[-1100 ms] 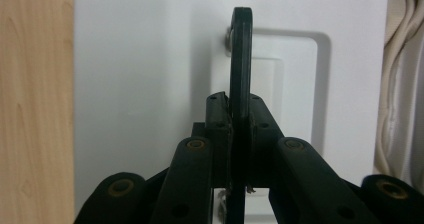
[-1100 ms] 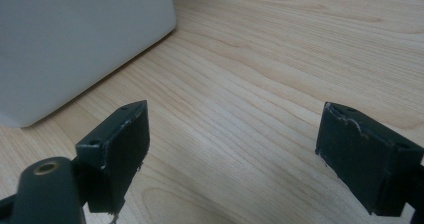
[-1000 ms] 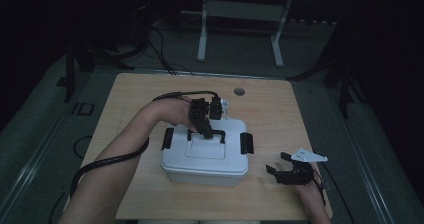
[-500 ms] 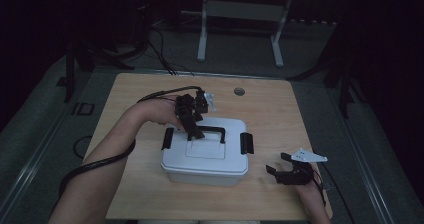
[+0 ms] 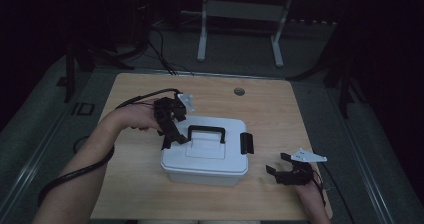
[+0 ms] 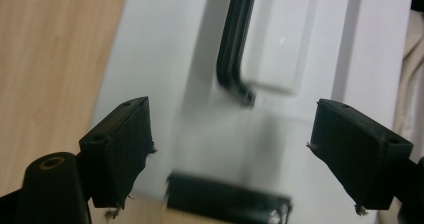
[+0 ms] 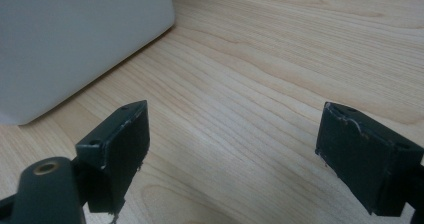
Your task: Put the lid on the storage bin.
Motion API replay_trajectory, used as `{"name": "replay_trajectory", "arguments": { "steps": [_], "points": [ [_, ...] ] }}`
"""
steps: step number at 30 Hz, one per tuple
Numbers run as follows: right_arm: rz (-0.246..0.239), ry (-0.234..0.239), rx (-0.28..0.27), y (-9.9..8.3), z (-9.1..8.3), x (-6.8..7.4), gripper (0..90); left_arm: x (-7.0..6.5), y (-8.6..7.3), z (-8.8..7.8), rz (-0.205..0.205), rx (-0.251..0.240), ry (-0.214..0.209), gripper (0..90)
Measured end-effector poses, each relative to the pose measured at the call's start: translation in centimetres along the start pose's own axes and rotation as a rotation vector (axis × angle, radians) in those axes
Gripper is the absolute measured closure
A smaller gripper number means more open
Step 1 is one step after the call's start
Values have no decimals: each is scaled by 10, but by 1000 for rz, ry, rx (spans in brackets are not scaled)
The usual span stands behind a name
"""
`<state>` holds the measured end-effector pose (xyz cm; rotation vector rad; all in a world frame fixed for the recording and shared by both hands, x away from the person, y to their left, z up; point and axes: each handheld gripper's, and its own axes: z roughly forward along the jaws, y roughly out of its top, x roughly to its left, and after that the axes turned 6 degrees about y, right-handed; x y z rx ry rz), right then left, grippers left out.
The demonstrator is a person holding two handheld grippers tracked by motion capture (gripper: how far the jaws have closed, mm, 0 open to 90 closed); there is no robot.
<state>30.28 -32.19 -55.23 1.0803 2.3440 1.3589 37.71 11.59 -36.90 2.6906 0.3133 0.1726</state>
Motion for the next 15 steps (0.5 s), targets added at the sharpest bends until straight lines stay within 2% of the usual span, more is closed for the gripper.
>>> {"name": "replay_trajectory", "arguments": {
  "steps": [4, 6, 7, 9, 12, 15],
  "points": [
    [1, -2, 4, 0, 0, 0, 137, 1, -23, -8, -5, -43, 37, 158],
    [1, -3, 5, 0, 1, 0, 137, 1, -34, -10, -17, -60, 40, 158],
    [1, -3, 4, 0, 1, 0, 137, 1, -34, -10, -17, -60, 40, 158],
    [-1, -3, 7, 0, 1, 0, 137, 0, -50, -13, -21, -73, 65, 158],
    [0, -4, 8, -1, 1, 0, 137, -2, -60, -14, -14, -78, 67, 158],
    [5, -7, 8, -1, 1, 0, 137, -5, -78, -16, -35, -101, 71, 158]
  ]
}}
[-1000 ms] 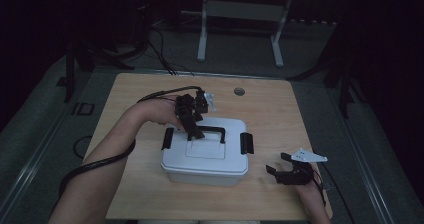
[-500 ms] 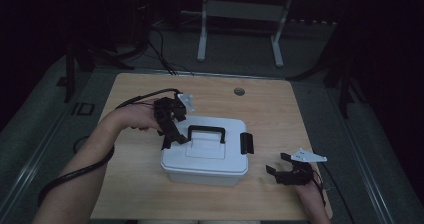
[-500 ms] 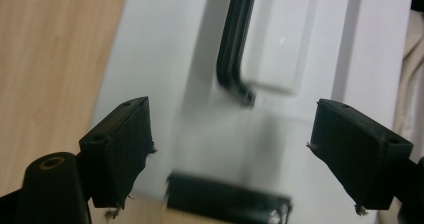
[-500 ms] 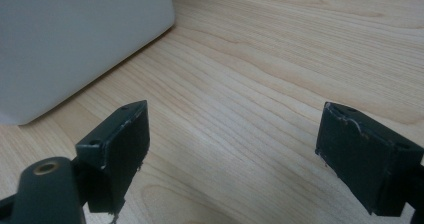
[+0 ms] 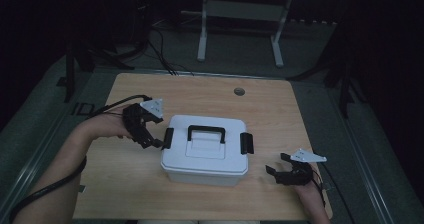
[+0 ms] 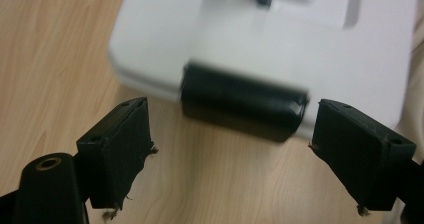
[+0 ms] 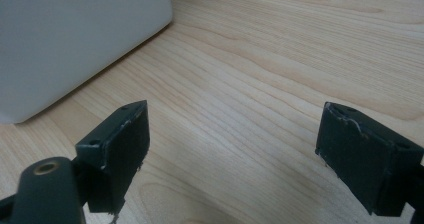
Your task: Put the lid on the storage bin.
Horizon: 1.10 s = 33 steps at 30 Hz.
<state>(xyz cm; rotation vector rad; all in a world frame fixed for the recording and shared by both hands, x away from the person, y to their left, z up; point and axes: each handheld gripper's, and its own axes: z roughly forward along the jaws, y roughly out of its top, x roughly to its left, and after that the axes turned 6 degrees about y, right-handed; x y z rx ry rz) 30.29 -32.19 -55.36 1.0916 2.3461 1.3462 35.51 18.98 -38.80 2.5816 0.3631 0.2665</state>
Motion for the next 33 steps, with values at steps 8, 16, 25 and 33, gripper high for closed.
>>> {"name": "replay_trajectory", "arguments": {
  "steps": [8, 16, 25, 33],
  "points": [
    [2, 0, 1, 0, 0, 0, 137, -3, -37, -3, -68, -30, 6, 158],
    [4, -4, 0, 0, 1, 0, 137, -7, -74, 6, -152, -85, 35, 158],
    [5, -8, -1, -1, 0, 0, 137, -19, -111, 32, -219, -116, 60, 158],
    [5, -16, -3, -1, 0, 0, 137, -37, -133, 63, -261, -118, 67, 158]
  ]
}}
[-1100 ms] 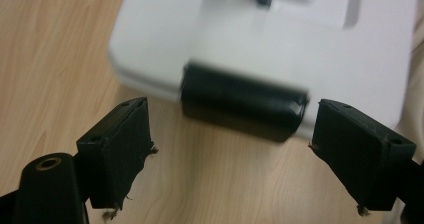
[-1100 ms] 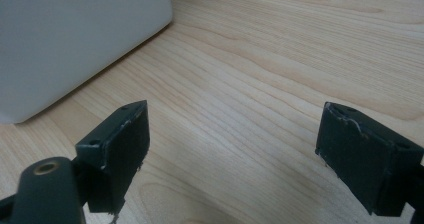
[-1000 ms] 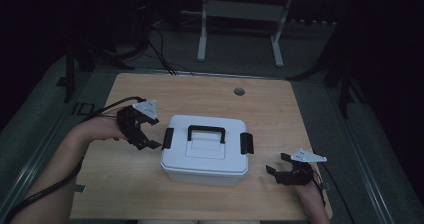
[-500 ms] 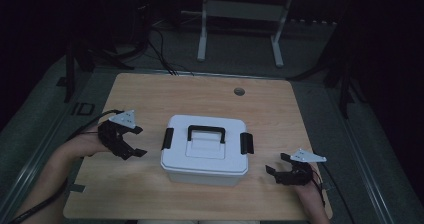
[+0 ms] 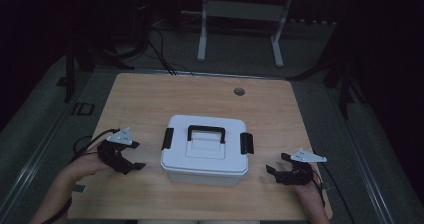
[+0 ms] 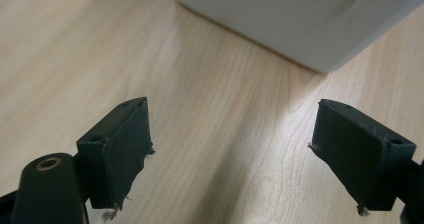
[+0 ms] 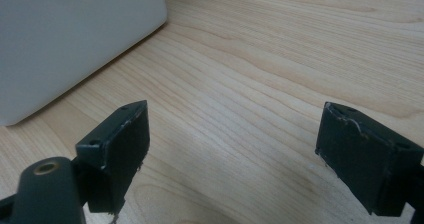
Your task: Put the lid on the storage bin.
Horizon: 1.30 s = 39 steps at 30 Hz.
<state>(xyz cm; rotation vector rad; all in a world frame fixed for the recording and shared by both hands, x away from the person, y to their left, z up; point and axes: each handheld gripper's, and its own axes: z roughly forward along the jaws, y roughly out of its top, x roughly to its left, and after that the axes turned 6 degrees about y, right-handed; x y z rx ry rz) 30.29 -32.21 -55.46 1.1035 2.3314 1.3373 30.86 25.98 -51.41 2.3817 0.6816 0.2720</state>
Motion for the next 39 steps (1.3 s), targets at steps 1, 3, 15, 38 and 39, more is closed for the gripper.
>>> {"name": "replay_trajectory", "arguments": {
  "steps": [1, 3, 15, 38, 39],
  "points": [
    [-1, 0, 1, 0, 0, 0, 137, -3, -3, 2, 1, 0, 1, 158],
    [-2, -4, 5, -1, 1, 0, 137, -8, -9, 4, -2, -14, 2, 158],
    [7, -19, -6, -2, -1, -2, 137, -28, -32, 9, -110, -47, 172, 158],
    [14, -29, 4, -1, 0, -2, 138, -38, -55, 11, -313, -138, 511, 124],
    [17, -27, 2, -1, 0, -2, 138, -37, -55, 10, -323, -144, 532, 93]
  ]
}}
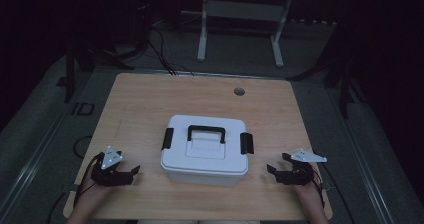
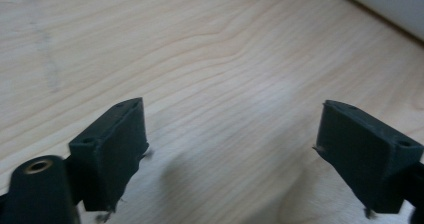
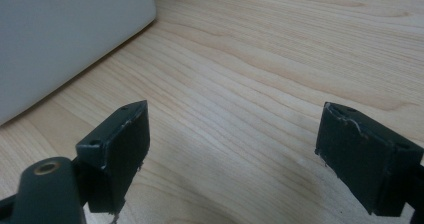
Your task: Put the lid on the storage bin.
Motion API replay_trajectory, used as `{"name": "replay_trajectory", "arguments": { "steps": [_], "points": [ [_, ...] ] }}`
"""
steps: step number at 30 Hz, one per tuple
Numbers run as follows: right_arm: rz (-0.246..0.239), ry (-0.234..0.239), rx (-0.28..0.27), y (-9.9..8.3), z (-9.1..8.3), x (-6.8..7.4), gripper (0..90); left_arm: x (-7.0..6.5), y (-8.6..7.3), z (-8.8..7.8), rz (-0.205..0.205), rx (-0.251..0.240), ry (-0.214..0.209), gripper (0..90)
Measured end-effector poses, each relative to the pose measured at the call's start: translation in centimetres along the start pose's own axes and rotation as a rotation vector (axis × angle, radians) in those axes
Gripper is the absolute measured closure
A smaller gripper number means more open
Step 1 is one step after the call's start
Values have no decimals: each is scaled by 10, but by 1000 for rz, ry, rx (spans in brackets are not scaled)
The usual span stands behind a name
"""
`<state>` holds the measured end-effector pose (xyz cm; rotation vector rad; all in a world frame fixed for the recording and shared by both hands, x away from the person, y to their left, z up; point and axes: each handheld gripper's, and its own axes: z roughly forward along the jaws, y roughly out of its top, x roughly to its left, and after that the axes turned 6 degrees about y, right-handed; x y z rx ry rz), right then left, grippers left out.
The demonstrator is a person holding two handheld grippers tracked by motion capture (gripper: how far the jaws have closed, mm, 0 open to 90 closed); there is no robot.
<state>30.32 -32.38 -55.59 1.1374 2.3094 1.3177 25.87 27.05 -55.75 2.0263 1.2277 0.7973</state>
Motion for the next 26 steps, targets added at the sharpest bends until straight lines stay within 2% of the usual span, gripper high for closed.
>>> {"name": "replay_trajectory", "arguments": {
  "steps": [3, 7, 8, 9, 10, 11, 18, 21, 26],
  "points": [
    [2, 0, -6, 0, 0, -1, 138, 4, 1, -4, -57, -31, 27, 85],
    [6, -1, 3, 0, 0, -1, 138, 11, -2, -8, -125, -72, 126, 85],
    [9, -2, 4, 0, 0, -1, 138, 11, -2, -8, -125, -72, 126, 85],
    [11, -2, 3, 0, 0, -1, 138, 14, -2, -11, -162, -93, 145, 85],
    [11, -2, 3, 0, 0, -1, 138, 14, -2, -11, -162, -93, 145, 85],
    [12, -3, 3, 0, 0, -1, 139, 16, -3, -12, -179, -101, 164, 85],
    [12, -8, 4, 0, 0, -1, 140, 15, -5, -9, -171, -106, 194, 85],
    [18, -6, 3, 0, 0, -2, 140, 15, -6, -7, -172, -93, 174, 85],
    [18, -1, 4, 0, 0, -2, 140, 15, -6, -7, -175, -99, 176, 85]
  ]
}}
